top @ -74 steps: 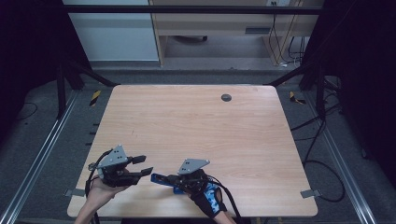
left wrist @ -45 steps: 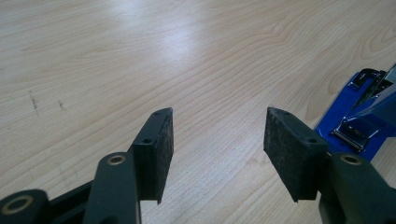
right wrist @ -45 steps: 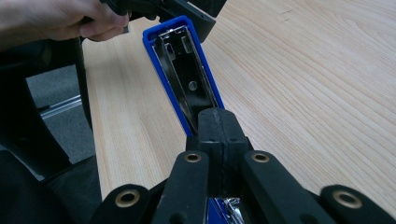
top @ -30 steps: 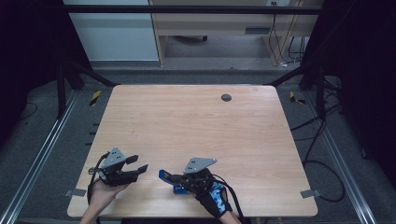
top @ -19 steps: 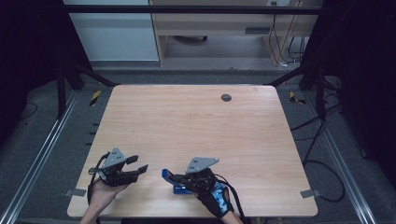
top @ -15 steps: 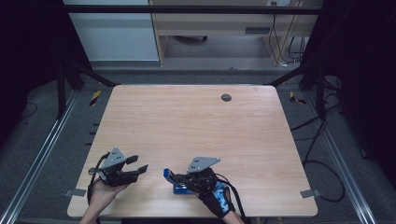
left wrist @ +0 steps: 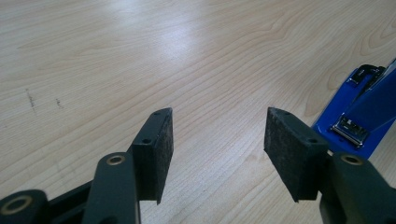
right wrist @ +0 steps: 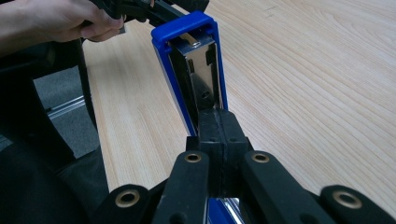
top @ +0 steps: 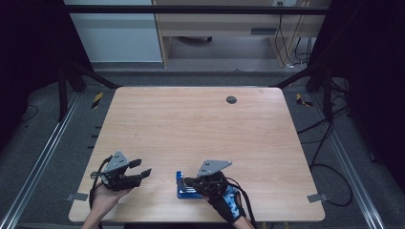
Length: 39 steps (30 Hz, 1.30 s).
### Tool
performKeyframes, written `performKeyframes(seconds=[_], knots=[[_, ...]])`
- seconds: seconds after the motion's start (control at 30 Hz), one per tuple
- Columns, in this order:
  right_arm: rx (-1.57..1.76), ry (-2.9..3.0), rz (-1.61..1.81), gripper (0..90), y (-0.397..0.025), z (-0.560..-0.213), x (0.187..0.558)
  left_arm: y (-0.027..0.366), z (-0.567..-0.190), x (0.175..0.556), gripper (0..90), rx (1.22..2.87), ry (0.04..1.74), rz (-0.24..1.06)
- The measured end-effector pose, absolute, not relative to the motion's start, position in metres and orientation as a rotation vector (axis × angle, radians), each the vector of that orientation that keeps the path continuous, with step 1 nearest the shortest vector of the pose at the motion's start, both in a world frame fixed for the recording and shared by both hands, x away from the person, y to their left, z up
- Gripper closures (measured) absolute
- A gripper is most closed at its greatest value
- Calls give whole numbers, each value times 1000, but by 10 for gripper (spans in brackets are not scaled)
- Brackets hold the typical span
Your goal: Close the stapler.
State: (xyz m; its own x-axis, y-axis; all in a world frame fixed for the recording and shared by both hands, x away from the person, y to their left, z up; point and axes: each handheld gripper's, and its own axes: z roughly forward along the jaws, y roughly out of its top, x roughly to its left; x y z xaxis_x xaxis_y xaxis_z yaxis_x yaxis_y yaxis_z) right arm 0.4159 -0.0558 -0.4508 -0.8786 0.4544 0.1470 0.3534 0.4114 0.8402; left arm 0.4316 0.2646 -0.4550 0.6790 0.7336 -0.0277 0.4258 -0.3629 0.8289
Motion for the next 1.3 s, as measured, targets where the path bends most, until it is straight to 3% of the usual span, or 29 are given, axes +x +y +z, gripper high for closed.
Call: performKeyframes(seconds=[0.53,0.77,1.3], knots=[[772,2537,1466,900,-69,-452,418,266,-454,431,421,2001,899,442],[792,2444,1514,900,-81,-439,420,265,-455,431,422,2006,900,442],[699,2375,1613,900,-64,-410,416,264,-456,432,421,2010,902,441]])
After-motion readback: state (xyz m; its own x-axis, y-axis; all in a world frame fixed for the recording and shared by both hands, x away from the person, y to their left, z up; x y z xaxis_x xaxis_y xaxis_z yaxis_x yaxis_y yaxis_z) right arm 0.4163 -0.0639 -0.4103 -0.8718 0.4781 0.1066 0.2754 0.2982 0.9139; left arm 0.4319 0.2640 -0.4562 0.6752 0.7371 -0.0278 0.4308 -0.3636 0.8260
